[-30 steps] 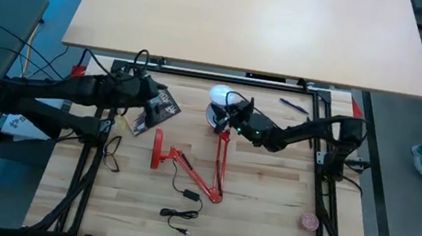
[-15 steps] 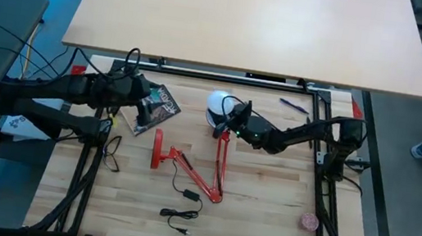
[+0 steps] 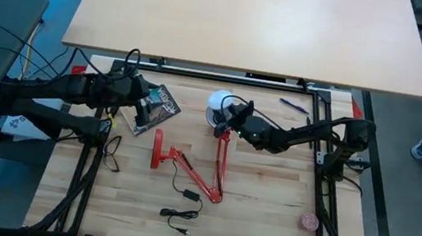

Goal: Screw lightbulb
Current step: Insert the lightbulb into the red lamp

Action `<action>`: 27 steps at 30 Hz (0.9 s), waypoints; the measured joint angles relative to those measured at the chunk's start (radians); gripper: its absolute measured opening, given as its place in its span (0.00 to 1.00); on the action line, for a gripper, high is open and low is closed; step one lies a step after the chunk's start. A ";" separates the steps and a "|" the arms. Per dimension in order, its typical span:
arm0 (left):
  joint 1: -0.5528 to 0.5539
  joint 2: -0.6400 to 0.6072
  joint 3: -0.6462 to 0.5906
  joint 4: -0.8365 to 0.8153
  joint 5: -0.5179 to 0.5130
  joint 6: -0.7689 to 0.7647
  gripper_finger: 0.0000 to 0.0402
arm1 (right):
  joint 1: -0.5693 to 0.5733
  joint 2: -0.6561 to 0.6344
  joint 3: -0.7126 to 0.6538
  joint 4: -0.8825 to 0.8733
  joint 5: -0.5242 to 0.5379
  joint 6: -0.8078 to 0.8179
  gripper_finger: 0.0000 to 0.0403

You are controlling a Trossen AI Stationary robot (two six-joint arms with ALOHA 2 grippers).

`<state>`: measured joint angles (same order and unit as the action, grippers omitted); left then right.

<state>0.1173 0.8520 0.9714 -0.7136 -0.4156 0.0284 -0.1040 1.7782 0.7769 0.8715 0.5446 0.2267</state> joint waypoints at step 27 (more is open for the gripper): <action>0.000 0.000 0.000 -0.002 0.001 0.032 0.67 | -0.007 0.000 0.000 -0.093 -0.086 -0.021 0.69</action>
<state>0.1173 0.8520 0.9714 -0.7151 -0.4145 0.0600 -0.1112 1.7782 0.7770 0.7780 0.4583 0.2054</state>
